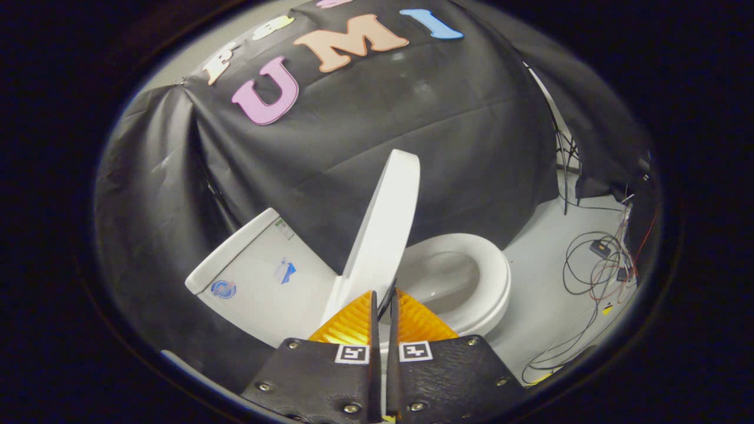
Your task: Open the toilet lid.
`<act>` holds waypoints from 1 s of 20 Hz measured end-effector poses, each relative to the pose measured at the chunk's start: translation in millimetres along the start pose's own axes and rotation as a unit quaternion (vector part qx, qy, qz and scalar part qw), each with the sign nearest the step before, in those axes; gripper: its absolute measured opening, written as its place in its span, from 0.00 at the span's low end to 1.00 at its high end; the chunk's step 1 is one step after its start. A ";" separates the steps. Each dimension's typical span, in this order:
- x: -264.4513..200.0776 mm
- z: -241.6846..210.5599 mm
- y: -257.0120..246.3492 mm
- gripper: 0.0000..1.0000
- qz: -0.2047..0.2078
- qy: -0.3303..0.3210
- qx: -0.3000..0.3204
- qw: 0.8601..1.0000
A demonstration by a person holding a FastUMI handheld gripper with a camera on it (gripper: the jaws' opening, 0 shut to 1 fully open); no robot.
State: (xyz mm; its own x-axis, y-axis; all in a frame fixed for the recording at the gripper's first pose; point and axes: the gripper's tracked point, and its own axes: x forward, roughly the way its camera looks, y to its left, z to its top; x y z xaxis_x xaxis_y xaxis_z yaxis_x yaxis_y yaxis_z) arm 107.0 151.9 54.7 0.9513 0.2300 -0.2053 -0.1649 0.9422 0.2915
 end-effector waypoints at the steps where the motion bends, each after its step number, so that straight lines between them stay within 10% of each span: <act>1: -1.1 1.9 4.1 0.05 0.004 -0.003 -0.004 1.000; 20: -3.9 18.5 82.6 0.06 0.057 -0.039 -0.020 0.997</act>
State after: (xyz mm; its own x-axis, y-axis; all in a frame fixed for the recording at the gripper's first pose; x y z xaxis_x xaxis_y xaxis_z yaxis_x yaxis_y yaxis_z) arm 94.5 224.4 96.8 0.9428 0.3185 -0.0987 -0.2824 0.9200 0.2718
